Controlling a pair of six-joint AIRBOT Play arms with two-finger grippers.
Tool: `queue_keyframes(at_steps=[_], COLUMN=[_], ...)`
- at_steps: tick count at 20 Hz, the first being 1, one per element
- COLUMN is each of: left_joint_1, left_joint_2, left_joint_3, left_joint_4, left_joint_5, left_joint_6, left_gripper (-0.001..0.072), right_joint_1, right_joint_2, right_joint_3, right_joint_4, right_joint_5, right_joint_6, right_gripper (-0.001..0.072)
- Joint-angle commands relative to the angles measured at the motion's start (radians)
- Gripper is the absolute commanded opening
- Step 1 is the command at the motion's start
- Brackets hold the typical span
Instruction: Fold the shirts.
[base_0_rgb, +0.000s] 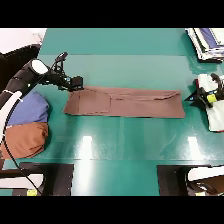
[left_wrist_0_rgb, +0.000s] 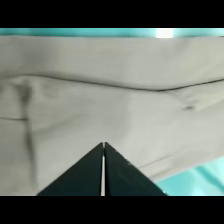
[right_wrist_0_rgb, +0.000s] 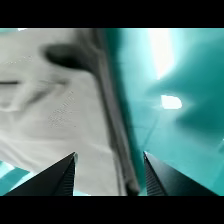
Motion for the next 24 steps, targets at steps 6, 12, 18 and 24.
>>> queue_keyframes(at_steps=[6, 12, 18, 24], left_joint_1=[-0.173, -0.304, -0.405, -0.414], left_joint_2=[-0.063, -0.196, -0.388, -0.475], left_joint_3=[0.003, 0.113, 0.341, 0.376], left_joint_4=[-0.109, -0.113, -0.109, -0.108], left_joint_5=[0.132, 0.166, 0.107, 0.079], left_joint_6=[-0.005, -0.047, -0.047, -0.048], left_gripper=[0.0021, 0.0022, 0.0022, 0.0021], right_joint_1=[0.089, 0.163, 0.318, 0.474], right_joint_2=[-0.077, 0.007, 0.157, 0.164], right_joint_3=[-0.092, 0.074, 0.291, 0.459], right_joint_4=[0.171, 0.172, 0.29, 0.407], right_joint_5=[-0.067, 0.05, 0.051, 0.028], right_joint_6=[-0.103, -0.103, -0.016, 0.02], right_gripper=[0.0358, 0.0014, 0.0012, 0.0013])
